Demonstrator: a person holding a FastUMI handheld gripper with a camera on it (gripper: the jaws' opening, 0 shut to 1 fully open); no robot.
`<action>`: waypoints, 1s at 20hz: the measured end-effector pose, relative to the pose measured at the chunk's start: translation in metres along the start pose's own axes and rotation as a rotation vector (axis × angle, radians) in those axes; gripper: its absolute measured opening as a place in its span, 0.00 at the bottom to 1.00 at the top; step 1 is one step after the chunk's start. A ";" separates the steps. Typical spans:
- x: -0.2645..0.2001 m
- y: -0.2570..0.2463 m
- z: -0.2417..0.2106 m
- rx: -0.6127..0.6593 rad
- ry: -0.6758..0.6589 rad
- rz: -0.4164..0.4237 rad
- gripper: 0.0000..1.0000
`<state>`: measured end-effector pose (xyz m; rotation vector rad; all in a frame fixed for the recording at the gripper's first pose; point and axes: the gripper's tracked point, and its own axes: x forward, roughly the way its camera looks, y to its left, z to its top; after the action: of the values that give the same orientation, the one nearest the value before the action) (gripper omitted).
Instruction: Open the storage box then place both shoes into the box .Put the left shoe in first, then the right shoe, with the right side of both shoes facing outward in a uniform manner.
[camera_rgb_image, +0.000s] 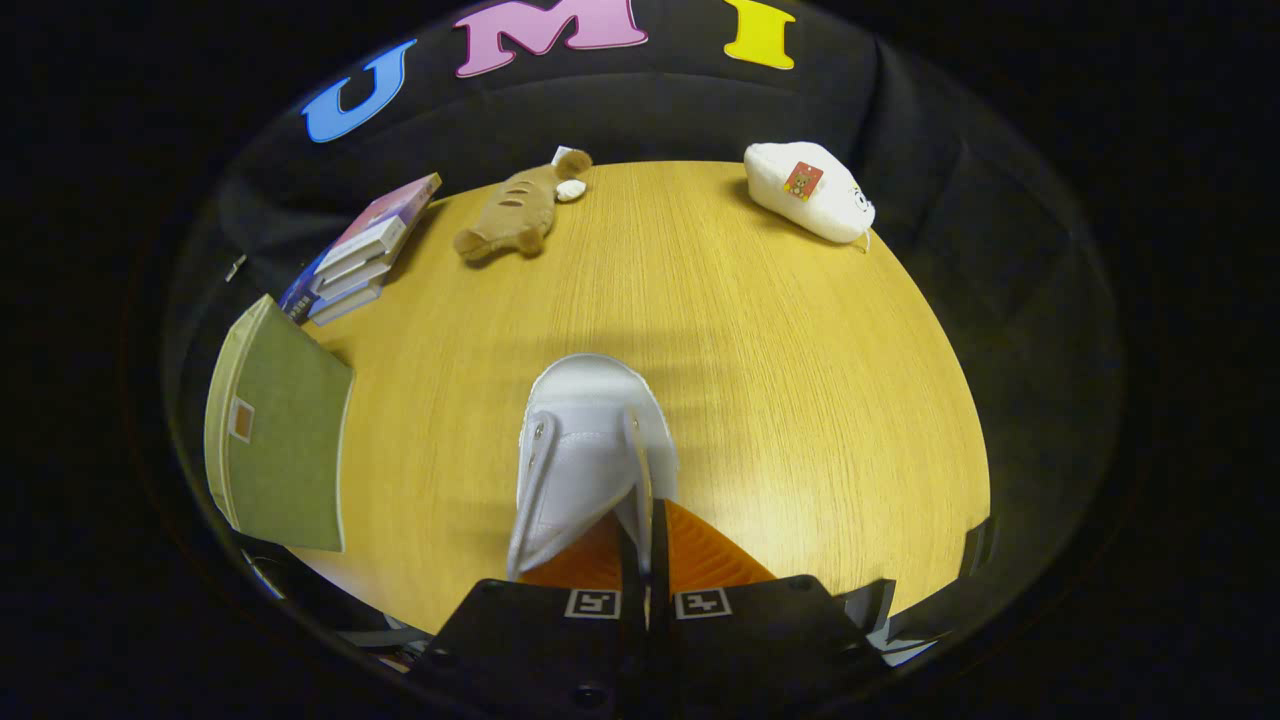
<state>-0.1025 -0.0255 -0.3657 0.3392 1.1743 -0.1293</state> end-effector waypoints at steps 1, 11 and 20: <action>-0.013 0.009 0.007 0.010 0.000 0.010 0.05; -0.112 0.199 0.092 0.065 -0.050 0.272 0.05; -0.103 0.356 0.079 0.019 0.052 0.346 0.05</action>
<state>0.0252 0.2765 -0.1746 0.5593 1.1488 0.1715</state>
